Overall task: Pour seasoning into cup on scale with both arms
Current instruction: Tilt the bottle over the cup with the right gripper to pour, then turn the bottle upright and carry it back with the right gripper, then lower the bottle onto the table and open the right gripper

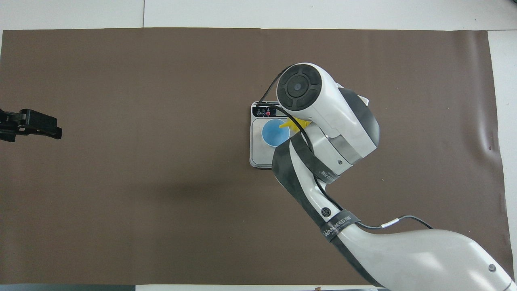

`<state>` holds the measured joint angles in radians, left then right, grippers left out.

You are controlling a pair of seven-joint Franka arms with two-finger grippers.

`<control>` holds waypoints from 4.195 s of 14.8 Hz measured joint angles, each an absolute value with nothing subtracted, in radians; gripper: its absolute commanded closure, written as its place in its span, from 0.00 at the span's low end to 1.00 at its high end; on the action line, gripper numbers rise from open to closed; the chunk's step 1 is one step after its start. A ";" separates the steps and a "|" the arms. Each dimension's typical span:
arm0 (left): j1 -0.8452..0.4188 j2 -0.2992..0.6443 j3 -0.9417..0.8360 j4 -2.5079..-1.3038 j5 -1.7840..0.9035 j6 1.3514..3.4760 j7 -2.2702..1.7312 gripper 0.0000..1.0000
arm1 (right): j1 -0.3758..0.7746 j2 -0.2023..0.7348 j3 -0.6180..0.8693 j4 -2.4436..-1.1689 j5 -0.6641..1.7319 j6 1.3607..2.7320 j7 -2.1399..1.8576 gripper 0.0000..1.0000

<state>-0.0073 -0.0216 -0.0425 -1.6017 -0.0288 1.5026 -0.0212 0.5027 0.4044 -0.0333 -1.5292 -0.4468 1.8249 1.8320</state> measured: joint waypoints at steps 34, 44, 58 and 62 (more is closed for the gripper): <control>-0.007 -0.022 -0.043 -1.602 -0.029 1.502 -0.021 0.00 | 0.541 0.447 -0.038 -1.360 -0.495 1.652 1.781 1.00; -0.007 -0.022 -0.043 -1.602 -0.029 1.502 -0.021 0.00 | 0.057 0.268 -0.046 -1.368 0.205 1.631 1.476 1.00; -0.007 -0.022 -0.043 -1.602 -0.029 1.502 -0.021 0.00 | -0.370 0.143 -0.047 -2.054 0.951 1.741 0.892 1.00; -0.007 -0.022 -0.043 -1.602 -0.029 1.502 -0.021 0.00 | -0.453 0.248 -0.047 -2.110 0.970 1.729 0.682 1.00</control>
